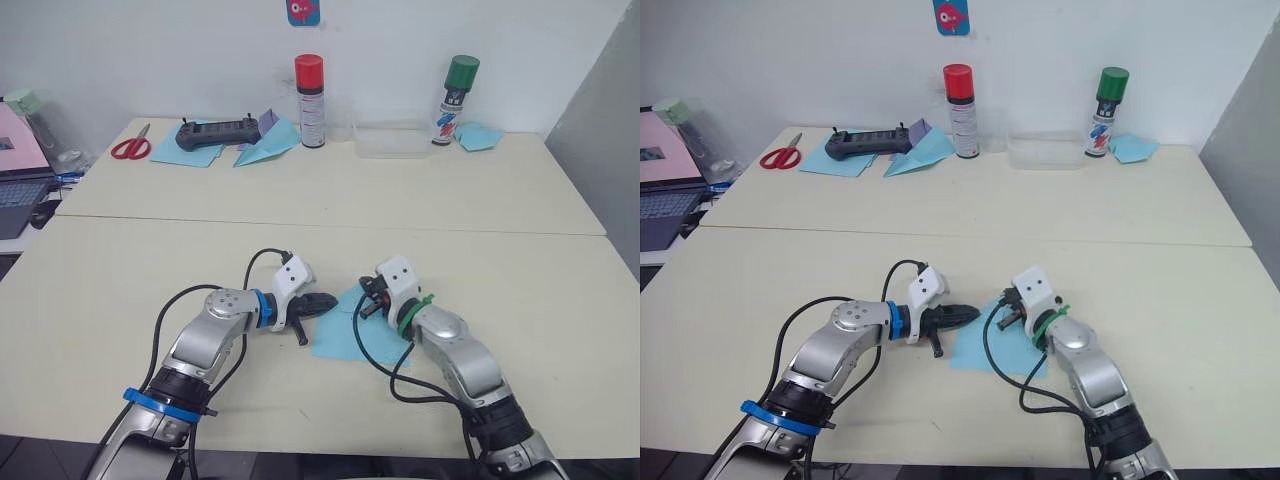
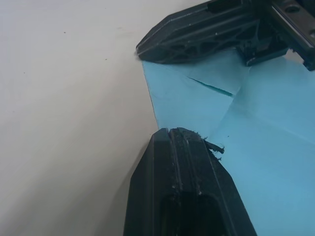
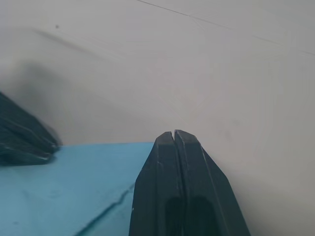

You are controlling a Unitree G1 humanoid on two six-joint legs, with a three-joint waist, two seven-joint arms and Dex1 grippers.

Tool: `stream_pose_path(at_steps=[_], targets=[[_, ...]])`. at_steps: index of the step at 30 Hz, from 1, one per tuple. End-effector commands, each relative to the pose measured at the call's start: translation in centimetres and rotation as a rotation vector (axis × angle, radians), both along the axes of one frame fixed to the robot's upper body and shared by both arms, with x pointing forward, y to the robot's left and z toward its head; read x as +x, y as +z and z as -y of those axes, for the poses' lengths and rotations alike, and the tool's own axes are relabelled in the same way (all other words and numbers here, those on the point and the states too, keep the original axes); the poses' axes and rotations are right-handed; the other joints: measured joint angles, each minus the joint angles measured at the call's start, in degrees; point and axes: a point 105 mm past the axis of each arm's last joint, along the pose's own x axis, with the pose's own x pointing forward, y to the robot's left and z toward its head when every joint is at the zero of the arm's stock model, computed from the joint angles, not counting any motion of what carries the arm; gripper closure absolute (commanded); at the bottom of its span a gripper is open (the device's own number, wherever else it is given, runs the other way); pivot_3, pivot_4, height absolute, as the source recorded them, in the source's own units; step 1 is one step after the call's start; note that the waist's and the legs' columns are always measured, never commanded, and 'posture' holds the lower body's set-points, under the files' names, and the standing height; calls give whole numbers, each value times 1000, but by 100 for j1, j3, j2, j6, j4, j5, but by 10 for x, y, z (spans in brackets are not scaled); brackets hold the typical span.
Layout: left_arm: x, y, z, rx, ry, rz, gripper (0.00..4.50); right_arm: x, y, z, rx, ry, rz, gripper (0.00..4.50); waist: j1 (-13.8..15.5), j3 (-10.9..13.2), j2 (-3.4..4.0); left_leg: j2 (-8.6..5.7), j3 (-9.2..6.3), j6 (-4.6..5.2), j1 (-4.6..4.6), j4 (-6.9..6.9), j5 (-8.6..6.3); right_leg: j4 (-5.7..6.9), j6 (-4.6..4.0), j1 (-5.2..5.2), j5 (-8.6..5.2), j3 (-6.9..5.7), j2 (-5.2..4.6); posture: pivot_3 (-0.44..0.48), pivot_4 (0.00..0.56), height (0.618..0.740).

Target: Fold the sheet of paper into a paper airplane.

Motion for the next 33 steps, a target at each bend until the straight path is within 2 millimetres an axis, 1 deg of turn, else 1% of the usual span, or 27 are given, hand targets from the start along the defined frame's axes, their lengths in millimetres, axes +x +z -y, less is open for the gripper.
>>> stream_pose_path(at_steps=[1,4,5,7,10,13,16,18,20,21,24,26,28,30,33], targets=[[-9,-28,-6,73,18,-99,4468,-5,-36,36,-110,-132,-129,4500,1,-12,2,0,0,0,0,-1,0,0,-1,0,-1,-1,0,0,150,740],[-10,-27,-4,71,14,-102,4468,-3,-31,38,-93,-140,-104,4500,3,-21,7,0,-1,0,1,-1,0,-1,-2,1,-2,-1,0,0,150,740],[-10,-27,-3,69,13,-102,4468,0,-24,35,-57,-140,-78,4500,5,-21,7,0,-1,0,1,-1,0,-2,-3,2,-2,-1,0,0,150,740],[-9,-26,-1,63,11,-98,4468,5,-2,27,43,-113,-1,4500,19,-21,7,0,-1,0,0,-1,0,-3,-5,2,-4,-2,0,0,150,740],[-7,-24,2,54,8,-93,4468,2,27,9,169,-16,110,4500,23,-11,18,-3,-1,0,-6,-1,0,-5,-3,-1,-3,0,-1,0,150,740],[-6,-22,3,52,5,-91,4468,-4,36,-2,217,52,135,4500,23,-5,29,-6,-1,0,-16,0,0,-5,5,-11,2,1,-2,0,150,740],[-5,-22,4,53,3,-88,4468,-11,32,-16,227,109,106,4500,25,-3,31,-5,-4,0,-17,-2,0,-4,4,-12,2,-4,-1,0,150,740],[-4,-21,4,51,2,-86,4468,-12,21,-22,186,122,66,4500,28,-3,32,-6,-4,0,-17,-2,0,-5,4,-12,1,-3,-2,0,150,740],[-4,-21,5,51,1,-85,4468,-14,3,-23,117,132,-3,4500,36,-3,32,-7,-4,0,-17,-1,0,-5,4,-11,1,-2,-3,0,150,740],[-4,-20,6,51,0,-84,4468,-15,-2,-23,93,135,-19,4500,42,-3,32,-7,-4,0,-18,0,0,-5,4,-11,1,-1,-4,0,150,740],[-3,-18,6,51,-2,-80,4468,-17,-10,-20,57,133,-52,4500,46,-4,30,-8,-3,0,-15,0,0,-5,3,-11,1,0,-4,0,150,740],[-3,-13,5,45,-13,-75,4468,-17,-14,-17,40,129,-65,4500,46,-4,30,-8,-4,0,-15,0,0,-5,1,-10,0,-1,-4,0,150,740],[0,-4,6,20,-16,-62,4468,-17,-14,-16,40,127,-66,4500,47,-5,29,-8,-4,0,-15,0,0,-5,1,-10,0,-2,-4,0,150,740],[9,5,7,2,-4,-29,4468,-17,-14,-15,40,127,-68,4500,55,-4,30,-8,-4,0,-16,0,0,-6,2,-11,0,-2,-4,0,150,740],[13,9,9,-11,4,-15,4468,-16,-14,-16,40,127,-69,4500,58,-4,29,-9,-4,0,-17,0,0,-6,3,-12,0,-2,-4,0,150,740]])
